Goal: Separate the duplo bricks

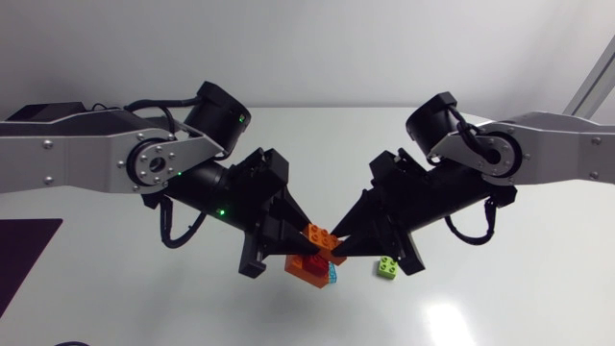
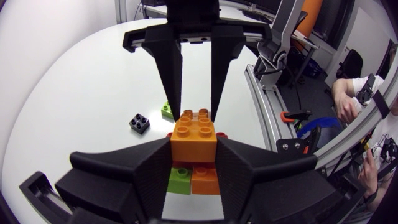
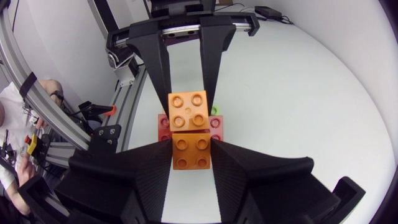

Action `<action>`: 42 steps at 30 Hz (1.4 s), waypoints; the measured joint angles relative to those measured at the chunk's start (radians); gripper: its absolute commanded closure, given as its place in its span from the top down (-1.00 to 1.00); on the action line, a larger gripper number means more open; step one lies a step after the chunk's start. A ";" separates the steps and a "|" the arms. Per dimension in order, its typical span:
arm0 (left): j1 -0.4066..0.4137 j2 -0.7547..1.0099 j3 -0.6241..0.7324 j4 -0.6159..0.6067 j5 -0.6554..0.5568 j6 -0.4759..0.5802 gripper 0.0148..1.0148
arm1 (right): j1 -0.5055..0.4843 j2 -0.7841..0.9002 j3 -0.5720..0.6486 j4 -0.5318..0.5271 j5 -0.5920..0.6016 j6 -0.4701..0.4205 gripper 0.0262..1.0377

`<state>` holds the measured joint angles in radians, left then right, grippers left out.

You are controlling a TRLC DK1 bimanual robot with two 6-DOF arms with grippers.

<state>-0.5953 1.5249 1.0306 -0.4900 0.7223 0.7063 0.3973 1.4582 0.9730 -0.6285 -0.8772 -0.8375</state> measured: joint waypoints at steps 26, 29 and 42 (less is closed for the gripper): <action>0.108 -0.046 -0.019 -0.001 -0.022 0.034 -0.33 | 0.082 0.082 -0.040 0.207 0.342 0.016 -0.56; 0.128 -0.060 -0.019 -0.001 -0.022 0.037 -0.33 | 0.115 0.139 -0.045 0.242 0.436 0.016 -0.56; 0.134 -0.063 -0.019 0.008 -0.022 0.037 -0.32 | 0.239 0.260 -0.097 0.363 0.615 0.016 0.09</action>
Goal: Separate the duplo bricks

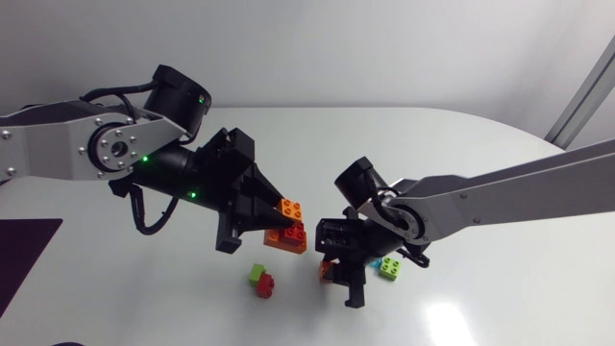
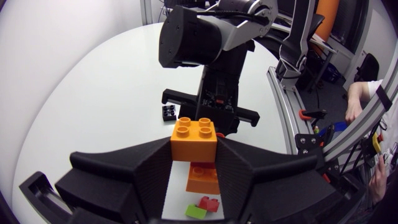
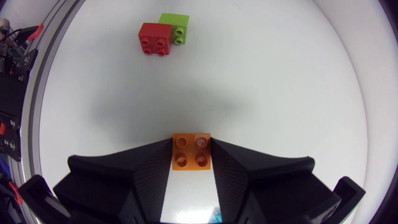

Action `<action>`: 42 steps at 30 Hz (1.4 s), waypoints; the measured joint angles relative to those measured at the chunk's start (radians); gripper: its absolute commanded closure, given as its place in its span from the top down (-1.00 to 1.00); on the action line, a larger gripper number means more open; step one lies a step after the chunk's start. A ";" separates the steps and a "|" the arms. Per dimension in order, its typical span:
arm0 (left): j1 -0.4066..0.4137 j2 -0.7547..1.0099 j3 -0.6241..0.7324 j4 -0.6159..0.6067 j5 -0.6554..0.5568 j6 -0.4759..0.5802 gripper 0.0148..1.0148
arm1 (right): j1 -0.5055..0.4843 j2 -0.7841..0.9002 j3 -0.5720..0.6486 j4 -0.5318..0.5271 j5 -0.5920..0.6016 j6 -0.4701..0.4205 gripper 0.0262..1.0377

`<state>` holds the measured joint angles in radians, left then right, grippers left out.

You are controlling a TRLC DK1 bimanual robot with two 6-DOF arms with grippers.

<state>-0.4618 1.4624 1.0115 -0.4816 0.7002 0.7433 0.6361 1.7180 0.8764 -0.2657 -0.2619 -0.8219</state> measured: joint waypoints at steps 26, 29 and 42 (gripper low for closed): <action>0.013 0.069 0.000 0.087 0.008 -0.038 -0.32 | -0.218 -0.261 -0.032 -0.069 -0.316 0.038 0.87; 0.028 0.084 0.000 0.121 0.008 -0.039 -0.31 | -0.218 -0.253 -0.024 -0.069 -0.316 0.041 0.87; 0.034 0.510 0.273 0.194 -0.027 -0.061 -0.30 | -0.247 -0.244 -0.011 -0.072 -0.332 0.049 0.86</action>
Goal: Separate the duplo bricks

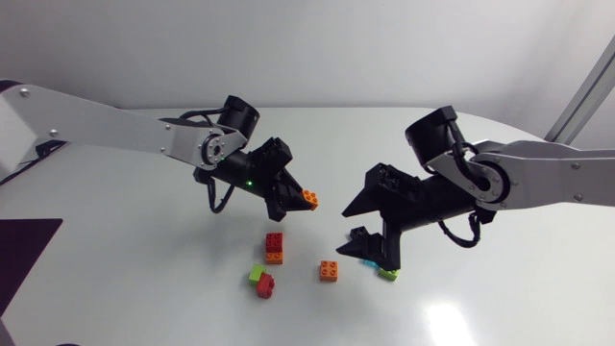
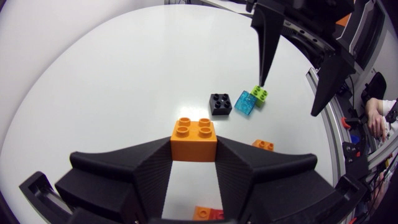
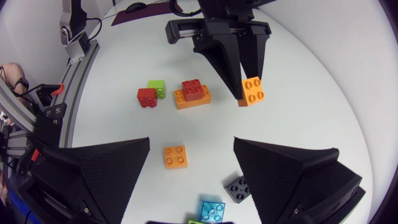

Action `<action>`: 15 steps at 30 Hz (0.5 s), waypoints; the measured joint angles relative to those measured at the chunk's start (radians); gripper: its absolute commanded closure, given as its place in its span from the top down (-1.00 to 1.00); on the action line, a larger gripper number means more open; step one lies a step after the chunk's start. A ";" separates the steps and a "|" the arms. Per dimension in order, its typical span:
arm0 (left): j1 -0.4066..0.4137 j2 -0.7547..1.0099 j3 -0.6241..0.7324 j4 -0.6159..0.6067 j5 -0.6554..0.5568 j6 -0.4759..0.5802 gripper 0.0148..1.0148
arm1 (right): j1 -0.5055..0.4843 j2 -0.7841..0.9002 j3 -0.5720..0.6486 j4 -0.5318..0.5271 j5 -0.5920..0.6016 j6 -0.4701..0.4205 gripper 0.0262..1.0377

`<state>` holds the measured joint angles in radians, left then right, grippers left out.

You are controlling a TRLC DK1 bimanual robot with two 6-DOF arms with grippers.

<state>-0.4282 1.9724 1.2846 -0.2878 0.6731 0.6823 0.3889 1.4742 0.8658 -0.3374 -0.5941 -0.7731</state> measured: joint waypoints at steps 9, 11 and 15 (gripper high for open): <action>0.000 0.161 0.190 -0.016 -0.019 0.000 -0.30 | -0.050 -0.006 -0.034 0.008 -0.024 0.000 0.86; 0.000 0.180 0.199 -0.031 -0.019 0.000 -0.30 | -0.050 -0.006 -0.043 0.016 -0.028 0.000 0.86; 0.002 0.203 0.199 -0.053 -0.023 0.006 -0.30 | -0.050 -0.006 -0.045 0.030 -0.031 0.000 0.86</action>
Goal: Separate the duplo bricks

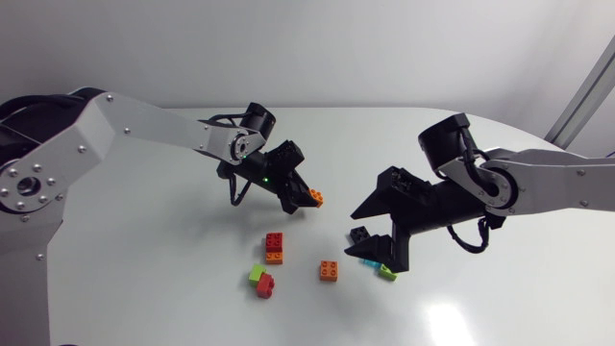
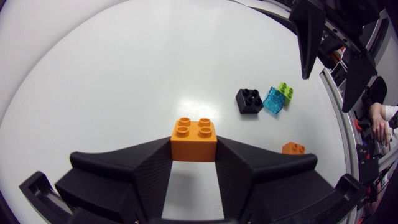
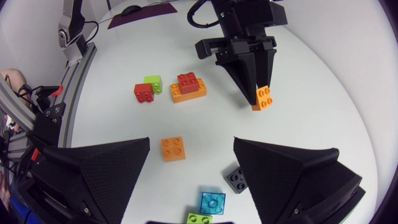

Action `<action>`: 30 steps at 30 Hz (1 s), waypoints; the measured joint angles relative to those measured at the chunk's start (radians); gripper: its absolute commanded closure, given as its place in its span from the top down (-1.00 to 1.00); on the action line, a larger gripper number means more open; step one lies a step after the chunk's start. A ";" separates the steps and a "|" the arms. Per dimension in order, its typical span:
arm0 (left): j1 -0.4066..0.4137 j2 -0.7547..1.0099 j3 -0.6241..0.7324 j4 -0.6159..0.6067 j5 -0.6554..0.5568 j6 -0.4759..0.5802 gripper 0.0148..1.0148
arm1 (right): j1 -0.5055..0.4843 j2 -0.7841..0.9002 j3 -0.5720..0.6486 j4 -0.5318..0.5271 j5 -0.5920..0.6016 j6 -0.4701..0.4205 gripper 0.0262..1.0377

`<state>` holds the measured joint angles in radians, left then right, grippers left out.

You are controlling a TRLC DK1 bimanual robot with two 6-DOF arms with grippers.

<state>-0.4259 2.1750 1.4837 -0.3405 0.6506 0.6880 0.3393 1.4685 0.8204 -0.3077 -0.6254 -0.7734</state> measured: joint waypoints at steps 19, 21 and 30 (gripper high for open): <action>0.025 0.003 -0.105 -0.014 0.000 0.061 0.15 | 0.001 -0.002 -0.003 0.000 0.000 0.000 0.86; 0.025 0.003 -0.112 -0.014 0.000 0.064 0.17 | 0.001 -0.012 -0.010 0.000 0.000 0.000 0.86; 0.032 -0.037 -0.163 -0.020 -0.026 0.082 0.40 | 0.002 -0.029 -0.014 0.000 0.000 0.000 0.86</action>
<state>-0.3939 2.1384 1.3205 -0.3607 0.6243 0.7696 0.3412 1.4395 0.8066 -0.3077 -0.6258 -0.7731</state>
